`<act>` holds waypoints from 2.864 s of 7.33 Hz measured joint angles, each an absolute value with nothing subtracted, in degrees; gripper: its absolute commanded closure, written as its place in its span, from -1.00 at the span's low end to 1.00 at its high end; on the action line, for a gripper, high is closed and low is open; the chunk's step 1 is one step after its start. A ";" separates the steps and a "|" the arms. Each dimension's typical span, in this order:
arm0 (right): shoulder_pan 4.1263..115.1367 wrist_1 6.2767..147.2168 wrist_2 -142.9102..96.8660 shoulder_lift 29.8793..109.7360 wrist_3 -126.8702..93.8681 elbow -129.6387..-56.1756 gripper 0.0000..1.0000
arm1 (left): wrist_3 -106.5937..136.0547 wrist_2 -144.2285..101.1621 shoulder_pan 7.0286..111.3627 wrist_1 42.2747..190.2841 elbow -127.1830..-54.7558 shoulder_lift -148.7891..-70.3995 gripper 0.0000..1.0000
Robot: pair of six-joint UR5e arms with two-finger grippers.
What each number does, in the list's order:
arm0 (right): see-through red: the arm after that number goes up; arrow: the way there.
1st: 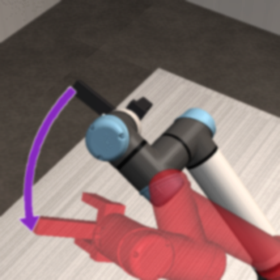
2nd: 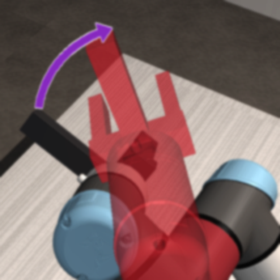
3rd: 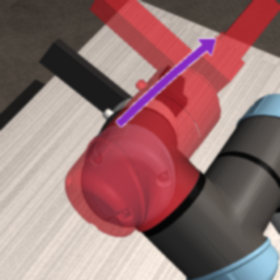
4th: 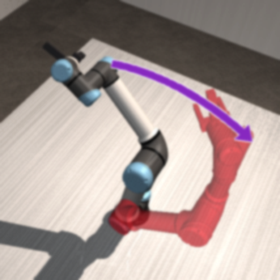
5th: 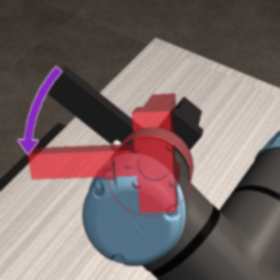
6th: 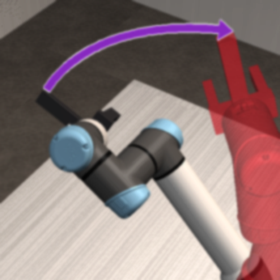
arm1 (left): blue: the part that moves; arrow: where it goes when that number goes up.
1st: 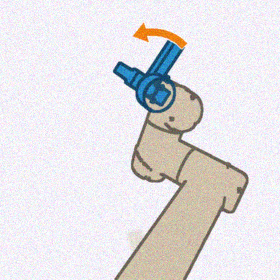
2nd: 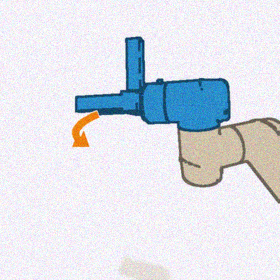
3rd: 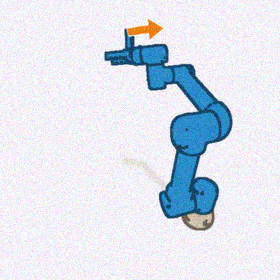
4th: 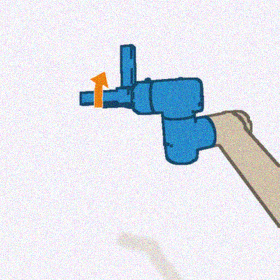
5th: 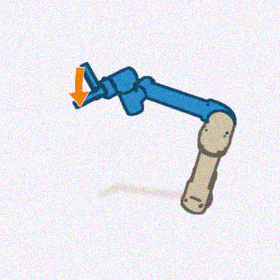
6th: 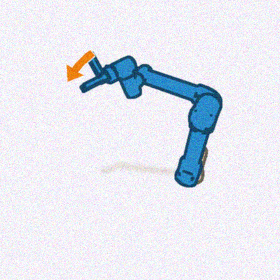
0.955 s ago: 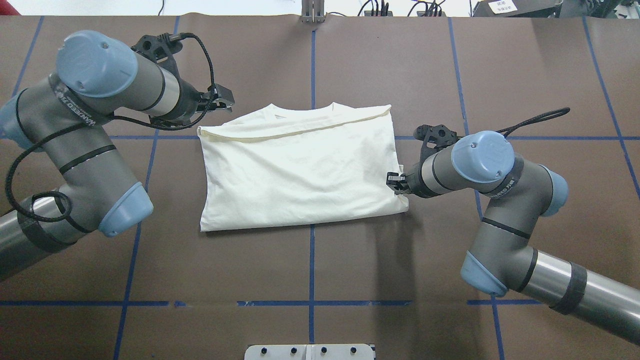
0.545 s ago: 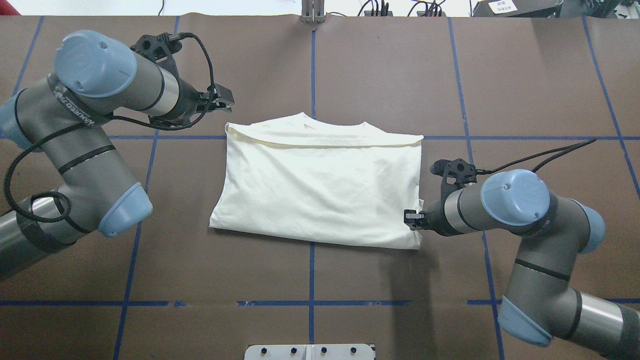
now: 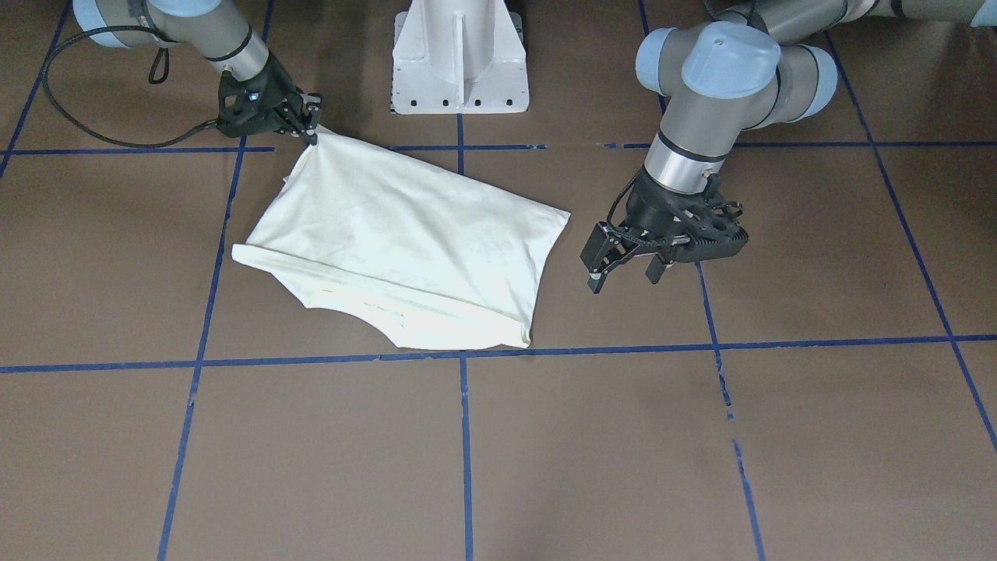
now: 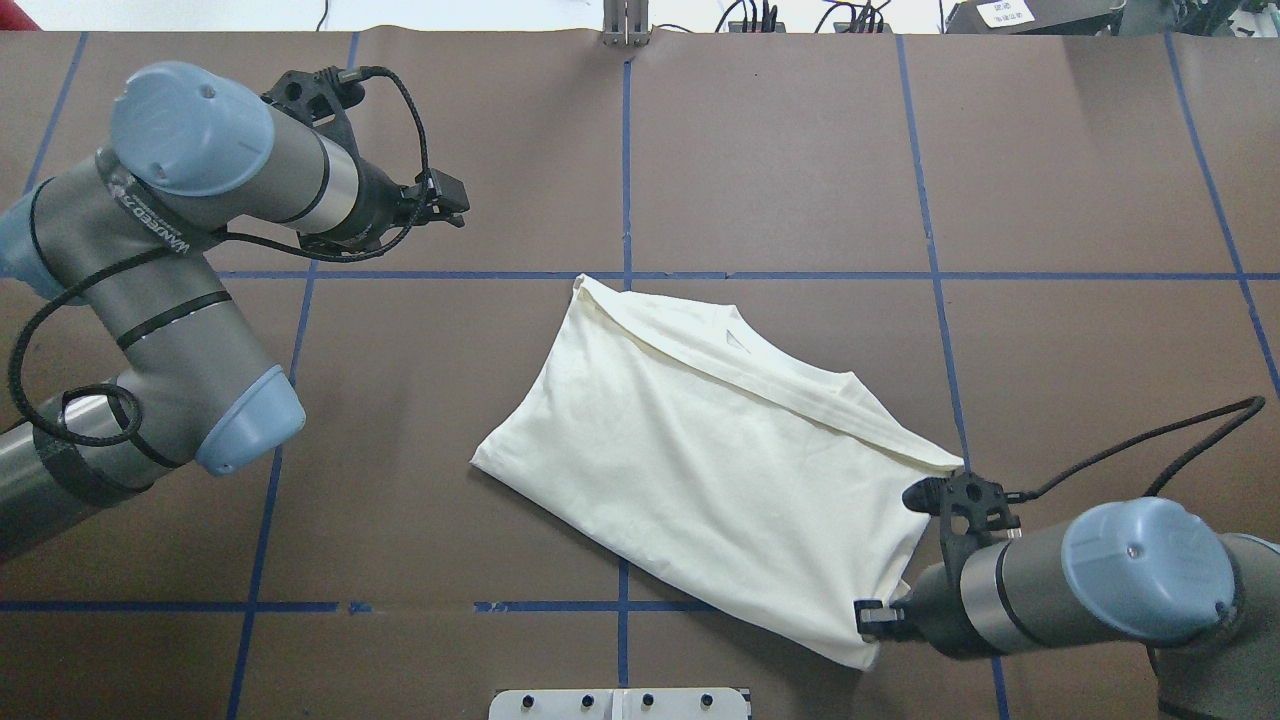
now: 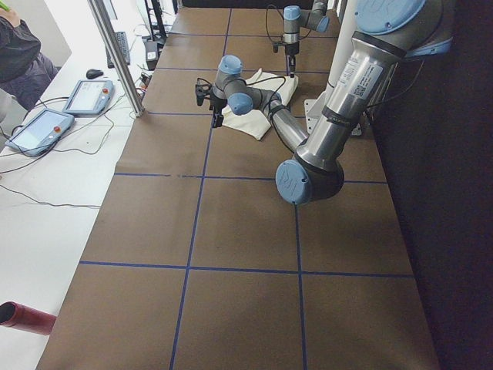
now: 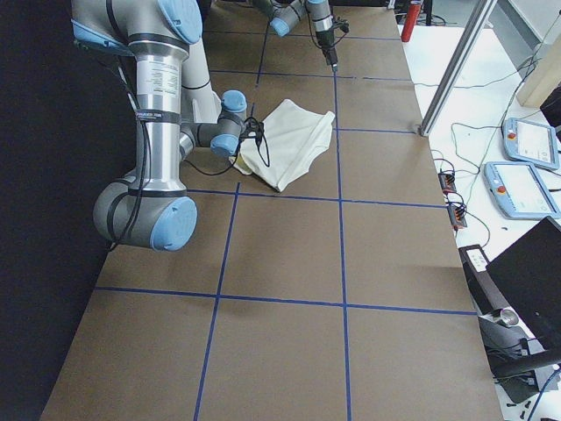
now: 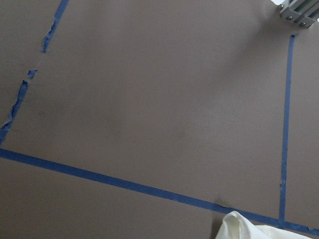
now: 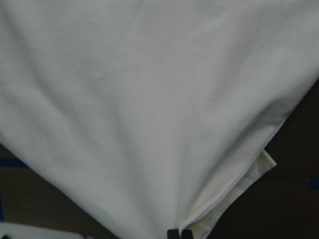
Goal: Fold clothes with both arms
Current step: 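Drag the folded shirt toward the robot with the right gripper while the left lowers, then grasp the shirt corner with the left gripper and pull it away from the robot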
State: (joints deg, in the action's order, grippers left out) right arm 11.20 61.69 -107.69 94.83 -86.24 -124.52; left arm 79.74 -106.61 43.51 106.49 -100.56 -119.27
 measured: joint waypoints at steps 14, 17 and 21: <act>30.81 61.35 -107.16 85.93 -88.68 -126.98 -1.00 | 109.25 -103.53 19.65 104.91 -102.00 -117.10 -0.57; 30.85 61.33 -107.16 85.57 -88.68 -126.48 -1.00 | 109.33 -103.09 20.10 103.37 -101.47 -117.24 0.13; 30.91 61.24 -107.23 85.43 -88.68 -125.38 -1.00 | 109.31 -103.01 20.41 103.35 -101.17 -117.25 1.00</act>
State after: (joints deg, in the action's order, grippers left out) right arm 30.91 61.24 -107.23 85.43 -88.68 -125.38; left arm 109.31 -103.01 20.41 103.35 -101.17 -117.25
